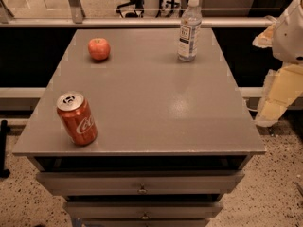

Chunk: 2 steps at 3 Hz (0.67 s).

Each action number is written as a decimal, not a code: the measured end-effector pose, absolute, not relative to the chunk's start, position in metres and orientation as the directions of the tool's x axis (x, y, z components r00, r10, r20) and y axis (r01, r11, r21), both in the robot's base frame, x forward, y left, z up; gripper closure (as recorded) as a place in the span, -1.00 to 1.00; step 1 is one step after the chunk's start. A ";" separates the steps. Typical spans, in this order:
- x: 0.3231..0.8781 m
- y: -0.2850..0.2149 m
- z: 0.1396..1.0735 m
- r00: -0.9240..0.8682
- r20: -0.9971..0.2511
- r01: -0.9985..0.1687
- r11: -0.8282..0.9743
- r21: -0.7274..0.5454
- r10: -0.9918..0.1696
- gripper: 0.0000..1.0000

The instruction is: Pick coke can

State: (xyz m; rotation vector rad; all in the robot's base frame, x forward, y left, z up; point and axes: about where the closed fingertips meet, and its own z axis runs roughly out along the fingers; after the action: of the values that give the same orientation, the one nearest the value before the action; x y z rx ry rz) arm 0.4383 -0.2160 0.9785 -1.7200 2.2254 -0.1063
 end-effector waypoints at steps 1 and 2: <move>0.438 -0.216 0.979 -0.220 -0.209 -0.929 0.270 -0.255 -0.953 -1.00; 0.441 -0.212 0.970 -0.221 -0.235 -0.931 0.276 -0.239 -0.947 -1.00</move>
Offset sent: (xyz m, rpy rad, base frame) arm 0.0164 0.0206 -0.0560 0.1833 0.0693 0.0076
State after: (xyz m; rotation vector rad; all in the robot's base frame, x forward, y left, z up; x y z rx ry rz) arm 0.4410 -0.2124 0.9701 -1.7088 2.2202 -0.0667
